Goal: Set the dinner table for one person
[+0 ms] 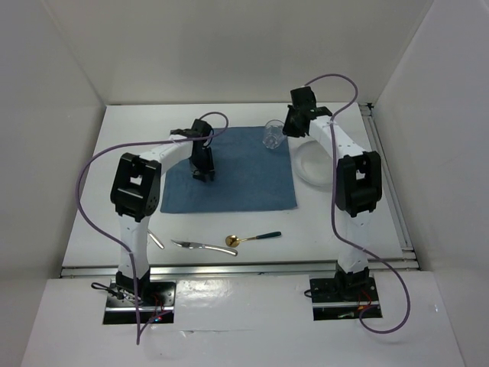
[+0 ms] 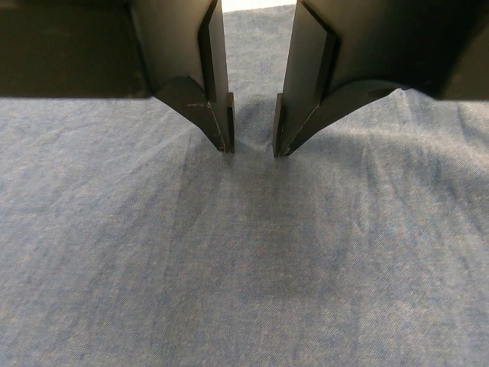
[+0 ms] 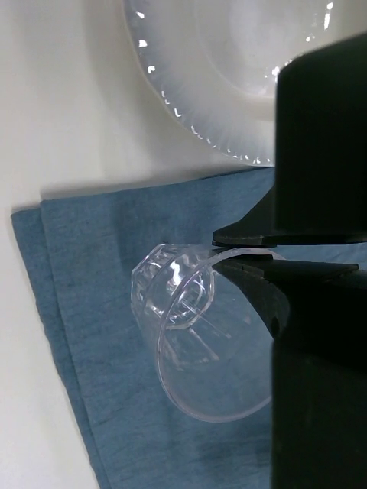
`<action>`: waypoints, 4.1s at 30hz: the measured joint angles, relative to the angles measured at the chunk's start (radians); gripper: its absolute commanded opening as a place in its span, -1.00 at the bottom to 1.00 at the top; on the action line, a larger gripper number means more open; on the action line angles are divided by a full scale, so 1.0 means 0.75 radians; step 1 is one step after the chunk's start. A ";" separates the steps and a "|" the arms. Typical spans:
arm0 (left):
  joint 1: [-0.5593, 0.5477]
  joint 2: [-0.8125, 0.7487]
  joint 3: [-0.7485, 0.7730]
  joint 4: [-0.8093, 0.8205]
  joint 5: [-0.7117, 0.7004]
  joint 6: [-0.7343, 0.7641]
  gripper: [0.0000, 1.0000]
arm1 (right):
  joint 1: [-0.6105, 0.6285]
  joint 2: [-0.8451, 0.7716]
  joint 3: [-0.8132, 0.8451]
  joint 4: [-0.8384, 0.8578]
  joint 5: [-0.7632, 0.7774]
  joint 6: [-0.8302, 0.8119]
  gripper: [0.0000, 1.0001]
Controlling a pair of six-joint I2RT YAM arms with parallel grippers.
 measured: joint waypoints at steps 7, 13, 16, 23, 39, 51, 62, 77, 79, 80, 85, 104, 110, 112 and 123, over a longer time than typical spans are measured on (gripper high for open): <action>-0.006 -0.096 0.048 -0.163 -0.100 0.050 -0.11 | 0.015 0.115 0.125 -0.016 0.066 -0.002 -1.00; -0.006 -0.363 0.156 -0.245 -0.191 0.106 -0.05 | 0.029 0.260 0.248 -0.031 0.129 -0.007 -0.58; -0.006 -0.490 0.174 -0.274 -0.205 0.114 -0.05 | 0.039 0.321 0.355 -0.052 0.135 -0.001 0.31; -0.006 -0.618 0.164 -0.322 -0.207 0.115 -0.03 | 0.053 0.149 0.210 -0.039 0.126 -0.008 0.81; -0.006 -0.823 -0.100 -0.268 -0.189 0.115 -0.01 | -0.568 -1.044 -1.295 0.321 -0.193 0.187 0.99; -0.006 -0.823 -0.102 -0.257 -0.165 0.114 -0.01 | -0.646 -0.809 -1.427 0.581 -0.465 0.252 0.77; -0.021 -0.823 -0.109 -0.238 -0.106 0.109 -0.01 | -0.647 -0.572 -1.351 0.693 -0.468 0.321 0.28; -0.042 -0.823 -0.111 -0.238 -0.091 0.107 -0.01 | -0.667 -0.547 -1.318 0.784 -0.420 0.521 -0.89; -0.042 -0.822 -0.112 -0.237 -0.091 0.107 -0.01 | -0.669 -0.578 -1.318 0.767 -0.405 0.521 -1.00; -0.042 -0.822 -0.113 -0.237 -0.091 0.107 -0.01 | -0.673 -0.599 -1.318 0.756 -0.398 0.520 -1.00; -0.042 -0.822 -0.120 -0.234 -0.088 0.104 -0.01 | -0.706 -0.798 -1.323 0.605 -0.308 0.467 -1.00; 0.207 -1.056 -0.422 -0.282 -0.341 -0.298 0.02 | -0.170 -0.920 -1.117 0.664 -0.838 0.309 -1.00; 0.366 -1.180 -0.530 -0.299 -0.319 -0.310 0.02 | 0.073 -0.542 -0.993 0.776 -0.900 0.368 -1.00; 0.378 -1.183 -0.530 -0.300 -0.315 -0.306 0.02 | 0.104 -0.416 -0.936 0.804 -0.894 0.387 -1.00; 0.388 -1.225 -0.541 -0.298 -0.275 -0.268 0.02 | 0.151 -0.038 -0.669 0.911 -0.802 0.496 -1.00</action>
